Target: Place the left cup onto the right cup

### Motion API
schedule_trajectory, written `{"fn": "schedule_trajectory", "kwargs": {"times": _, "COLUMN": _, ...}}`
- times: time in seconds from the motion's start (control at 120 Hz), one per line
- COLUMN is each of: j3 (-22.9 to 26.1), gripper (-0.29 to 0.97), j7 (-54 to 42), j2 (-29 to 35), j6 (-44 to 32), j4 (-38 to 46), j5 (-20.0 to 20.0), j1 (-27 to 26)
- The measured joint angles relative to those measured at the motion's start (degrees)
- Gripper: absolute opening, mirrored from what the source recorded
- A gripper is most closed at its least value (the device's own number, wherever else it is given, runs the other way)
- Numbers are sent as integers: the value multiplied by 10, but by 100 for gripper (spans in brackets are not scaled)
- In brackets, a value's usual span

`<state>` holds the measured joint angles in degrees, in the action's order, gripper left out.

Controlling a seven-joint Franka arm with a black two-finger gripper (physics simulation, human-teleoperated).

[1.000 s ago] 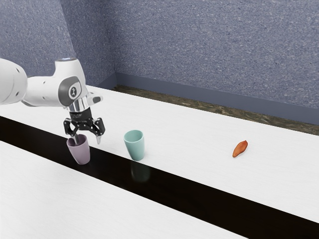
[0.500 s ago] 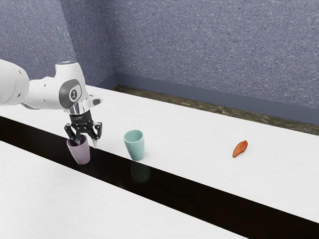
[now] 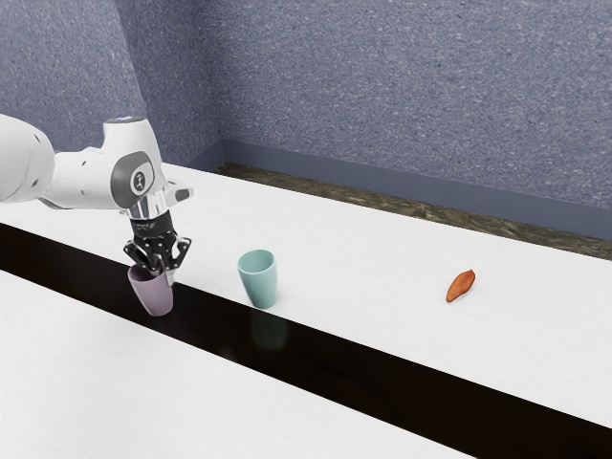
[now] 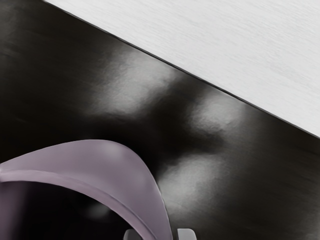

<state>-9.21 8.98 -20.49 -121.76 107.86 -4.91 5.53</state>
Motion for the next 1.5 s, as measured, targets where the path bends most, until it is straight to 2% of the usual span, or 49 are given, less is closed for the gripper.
{"fn": "schedule_trajectory", "kwargs": {"times": 0.3, "j3": 0, "gripper": -8, "j7": -2, "j2": 8, "j6": 0, "j4": -1, "j5": 4, "j1": -5}}
{"fn": "schedule_trajectory", "kwargs": {"times": 0.483, "j3": -1, "gripper": -8, "j7": -5, "j2": 39, "j6": 8, "j4": -6, "j5": 18, "j1": -16}}
{"fn": "schedule_trajectory", "kwargs": {"times": 0.658, "j3": -19, "gripper": -9, "j7": -9, "j2": 57, "j6": 50, "j4": -46, "j5": 31, "j1": -43}}
{"fn": "schedule_trajectory", "kwargs": {"times": 1.025, "j3": -20, "gripper": -10, "j7": -15, "j2": 95, "j6": 139, "j4": -95, "j5": 46, "j1": -77}}
{"fn": "schedule_trajectory", "kwargs": {"times": 1.5, "j3": -19, "gripper": -10, "j7": -18, "j2": 97, "j6": 169, "j4": -100, "j5": 50, "j1": -154}}
